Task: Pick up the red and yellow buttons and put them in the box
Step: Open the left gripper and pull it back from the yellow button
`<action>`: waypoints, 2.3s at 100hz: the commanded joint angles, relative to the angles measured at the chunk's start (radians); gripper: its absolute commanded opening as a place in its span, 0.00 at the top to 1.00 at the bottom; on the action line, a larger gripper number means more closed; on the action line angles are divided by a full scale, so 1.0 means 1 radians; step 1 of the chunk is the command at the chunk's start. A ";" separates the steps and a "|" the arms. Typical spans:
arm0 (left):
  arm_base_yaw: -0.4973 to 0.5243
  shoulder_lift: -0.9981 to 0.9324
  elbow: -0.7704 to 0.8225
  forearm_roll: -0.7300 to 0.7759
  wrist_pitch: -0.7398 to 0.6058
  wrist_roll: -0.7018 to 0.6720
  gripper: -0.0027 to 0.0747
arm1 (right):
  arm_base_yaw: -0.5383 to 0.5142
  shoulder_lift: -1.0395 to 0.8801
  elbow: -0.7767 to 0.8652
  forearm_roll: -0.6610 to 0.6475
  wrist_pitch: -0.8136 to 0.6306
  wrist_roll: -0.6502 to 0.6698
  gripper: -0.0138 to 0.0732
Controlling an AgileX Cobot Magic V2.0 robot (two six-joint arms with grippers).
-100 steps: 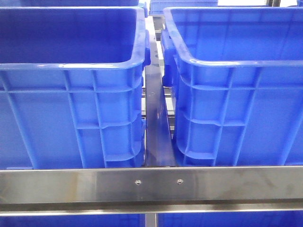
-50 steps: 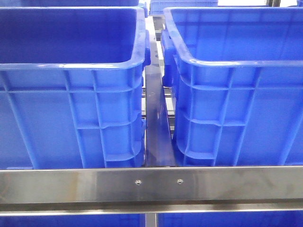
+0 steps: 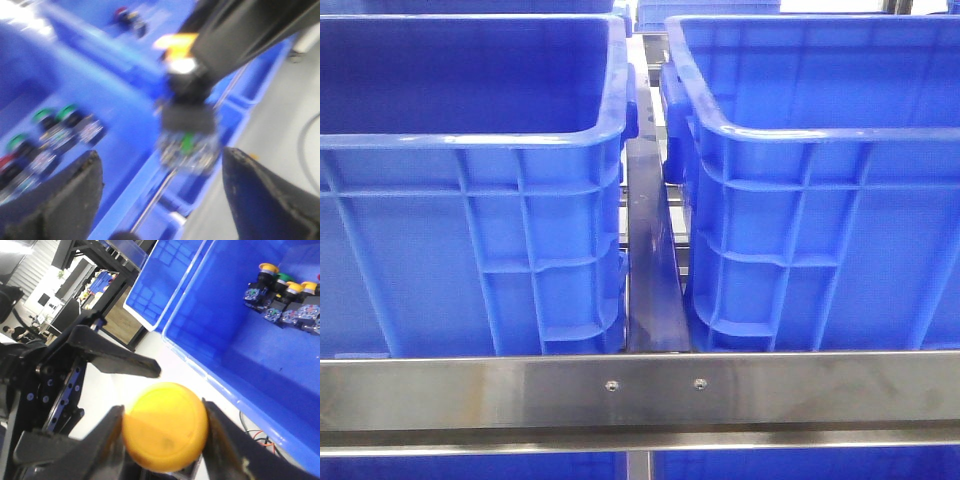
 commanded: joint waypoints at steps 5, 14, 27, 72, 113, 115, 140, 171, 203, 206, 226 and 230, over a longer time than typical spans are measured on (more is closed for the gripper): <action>-0.004 -0.066 0.013 0.089 -0.066 -0.131 0.37 | 0.000 -0.026 -0.037 0.068 0.002 -0.016 0.73; -0.004 -0.120 0.047 0.191 -0.085 -0.270 0.37 | 0.000 -0.026 -0.037 0.068 0.001 -0.017 0.73; -0.004 -0.205 0.090 0.442 -0.089 -0.537 0.37 | 0.000 -0.026 -0.037 0.068 0.000 -0.018 0.73; -0.004 -0.315 0.114 0.715 -0.011 -0.767 0.37 | 0.000 -0.026 -0.037 0.068 0.000 -0.019 0.73; -0.006 -0.315 0.125 0.662 -0.030 -0.750 0.37 | 0.000 -0.026 -0.037 0.068 -0.001 -0.018 0.73; -0.006 -0.315 0.127 0.657 -0.032 -0.741 0.37 | 0.000 -0.026 -0.037 0.068 -0.001 -0.018 0.73; -0.006 -0.304 0.129 0.646 -0.069 -0.733 0.37 | 0.000 -0.026 -0.037 0.068 -0.004 -0.018 0.73; -0.006 -0.213 0.129 0.729 -0.090 -0.798 0.37 | 0.000 -0.026 -0.037 0.068 -0.005 -0.019 0.73; 0.082 -0.103 0.129 0.691 -0.170 -0.814 0.37 | 0.000 -0.026 -0.037 0.068 -0.004 -0.019 0.73; 0.098 -0.102 0.129 0.687 -0.170 -0.814 0.37 | 0.000 -0.026 -0.037 0.068 -0.004 -0.019 0.73; 0.250 -0.114 0.129 0.655 -0.166 -0.774 0.37 | 0.000 -0.026 -0.037 0.068 -0.003 -0.019 0.73; 0.286 -0.117 0.129 0.630 -0.166 -0.743 0.37 | 0.000 -0.026 -0.037 0.068 -0.003 -0.019 0.73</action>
